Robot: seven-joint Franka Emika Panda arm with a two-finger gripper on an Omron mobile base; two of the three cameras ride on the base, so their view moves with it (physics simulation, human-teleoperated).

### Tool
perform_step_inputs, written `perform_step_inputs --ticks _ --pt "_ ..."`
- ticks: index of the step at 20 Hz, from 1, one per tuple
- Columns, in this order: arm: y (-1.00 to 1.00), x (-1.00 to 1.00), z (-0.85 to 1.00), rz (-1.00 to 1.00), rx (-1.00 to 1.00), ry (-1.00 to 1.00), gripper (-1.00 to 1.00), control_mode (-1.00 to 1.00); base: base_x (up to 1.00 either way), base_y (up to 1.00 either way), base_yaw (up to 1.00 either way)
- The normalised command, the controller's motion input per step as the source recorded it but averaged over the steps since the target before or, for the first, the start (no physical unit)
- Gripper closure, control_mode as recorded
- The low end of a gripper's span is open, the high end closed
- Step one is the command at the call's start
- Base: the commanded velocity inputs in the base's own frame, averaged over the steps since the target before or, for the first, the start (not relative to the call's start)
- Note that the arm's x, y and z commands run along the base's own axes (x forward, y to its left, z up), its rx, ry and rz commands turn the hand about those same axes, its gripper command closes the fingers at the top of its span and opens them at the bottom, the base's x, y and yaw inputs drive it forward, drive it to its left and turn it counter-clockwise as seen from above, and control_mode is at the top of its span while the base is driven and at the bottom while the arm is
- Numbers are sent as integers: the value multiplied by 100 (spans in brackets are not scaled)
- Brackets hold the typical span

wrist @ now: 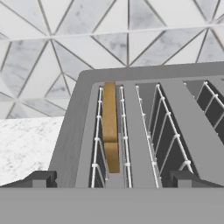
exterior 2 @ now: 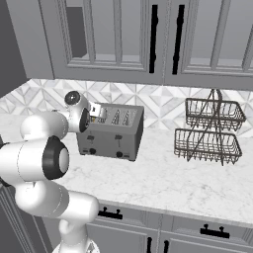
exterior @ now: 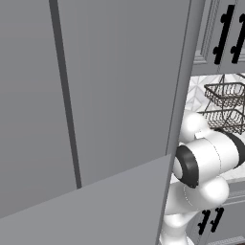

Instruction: Start the toaster. Once the lever pops up, take the bread to the plate on the dining counter.

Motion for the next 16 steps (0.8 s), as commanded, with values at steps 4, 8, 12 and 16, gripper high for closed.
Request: perform_step_inputs --ticks 4,8,12,16 --pt "0 0 0 0 0 0 -100 -100 0 0 0" --pt "0 0 0 0 0 0 -100 -100 0 0 0" --pt "0 0 0 0 0 0 -100 -100 0 0 0" --pt "0 0 0 0 0 0 -100 -100 0 0 0"
